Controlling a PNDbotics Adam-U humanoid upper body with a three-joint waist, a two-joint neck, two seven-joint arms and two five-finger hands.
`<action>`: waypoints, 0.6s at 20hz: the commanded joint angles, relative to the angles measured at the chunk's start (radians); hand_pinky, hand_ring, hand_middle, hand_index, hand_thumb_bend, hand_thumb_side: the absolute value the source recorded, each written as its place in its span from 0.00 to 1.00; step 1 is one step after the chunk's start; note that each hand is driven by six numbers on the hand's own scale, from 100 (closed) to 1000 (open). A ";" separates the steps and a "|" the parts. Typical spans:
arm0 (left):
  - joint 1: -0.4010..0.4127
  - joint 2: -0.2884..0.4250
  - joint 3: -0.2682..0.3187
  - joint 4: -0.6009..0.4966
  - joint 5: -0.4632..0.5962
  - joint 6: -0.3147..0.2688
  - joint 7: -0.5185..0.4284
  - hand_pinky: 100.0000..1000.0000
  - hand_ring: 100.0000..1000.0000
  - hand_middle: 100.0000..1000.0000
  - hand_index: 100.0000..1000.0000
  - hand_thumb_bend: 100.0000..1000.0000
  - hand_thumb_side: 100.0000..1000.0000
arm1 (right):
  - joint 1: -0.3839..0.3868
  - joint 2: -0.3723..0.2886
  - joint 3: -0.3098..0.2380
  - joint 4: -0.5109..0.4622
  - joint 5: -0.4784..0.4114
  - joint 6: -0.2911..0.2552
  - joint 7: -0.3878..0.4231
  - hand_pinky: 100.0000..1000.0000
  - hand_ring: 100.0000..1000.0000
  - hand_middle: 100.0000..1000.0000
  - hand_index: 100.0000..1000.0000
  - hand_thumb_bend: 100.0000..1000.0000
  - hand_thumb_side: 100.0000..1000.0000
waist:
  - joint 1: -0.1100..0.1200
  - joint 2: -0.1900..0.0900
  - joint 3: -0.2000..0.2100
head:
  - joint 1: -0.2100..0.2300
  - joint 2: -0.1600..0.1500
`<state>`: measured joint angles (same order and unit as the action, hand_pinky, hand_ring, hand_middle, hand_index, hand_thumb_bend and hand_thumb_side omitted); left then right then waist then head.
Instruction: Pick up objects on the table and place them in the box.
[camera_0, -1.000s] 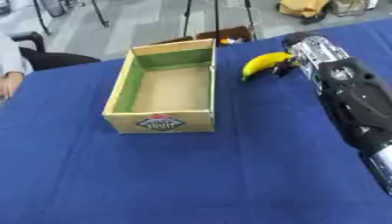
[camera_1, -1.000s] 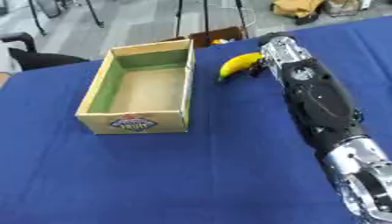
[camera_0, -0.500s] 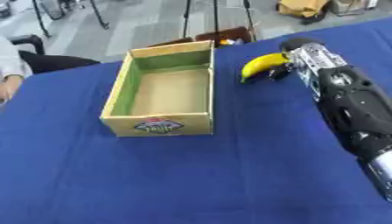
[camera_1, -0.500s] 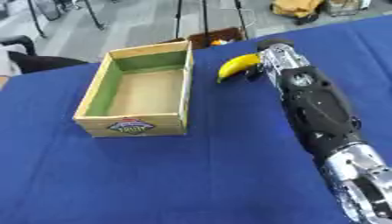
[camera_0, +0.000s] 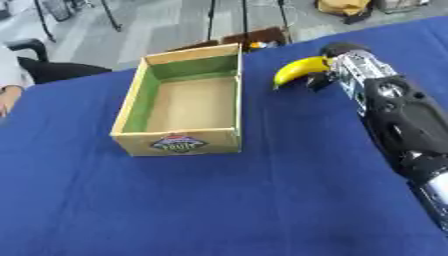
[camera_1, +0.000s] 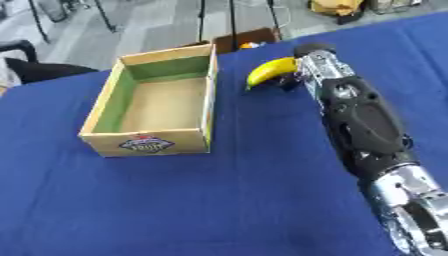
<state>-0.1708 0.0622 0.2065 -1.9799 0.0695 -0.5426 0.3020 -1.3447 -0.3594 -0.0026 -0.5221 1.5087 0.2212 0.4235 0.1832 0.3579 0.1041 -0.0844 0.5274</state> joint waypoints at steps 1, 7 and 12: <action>-0.007 0.010 -0.002 -0.020 0.003 -0.001 -0.004 0.16 0.76 0.77 0.68 0.00 0.81 | -0.025 -0.019 -0.001 -0.011 -0.010 -0.002 0.009 0.90 1.00 1.00 1.00 0.00 0.51 | -0.006 -0.016 0.003 | -0.001 -0.008; -0.011 0.011 -0.003 -0.020 0.004 -0.001 -0.005 0.16 0.76 0.77 0.68 0.00 0.81 | -0.032 -0.015 0.002 -0.011 -0.015 -0.005 0.030 0.87 1.00 0.96 1.00 0.00 0.55 | -0.010 -0.015 0.006 | 0.000 -0.009; -0.013 0.012 -0.002 -0.020 0.005 0.001 -0.004 0.16 0.76 0.77 0.68 0.00 0.81 | -0.032 -0.016 0.002 -0.012 -0.014 -0.010 0.013 0.84 0.99 0.94 1.00 0.00 0.57 | -0.012 -0.013 0.008 | 0.001 -0.009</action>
<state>-0.1764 0.0622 0.2063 -1.9799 0.0707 -0.5428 0.2992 -1.3468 -0.3639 -0.0021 -0.5190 1.5018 0.2126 0.4418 0.1798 0.3627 0.1083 -0.0844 0.5268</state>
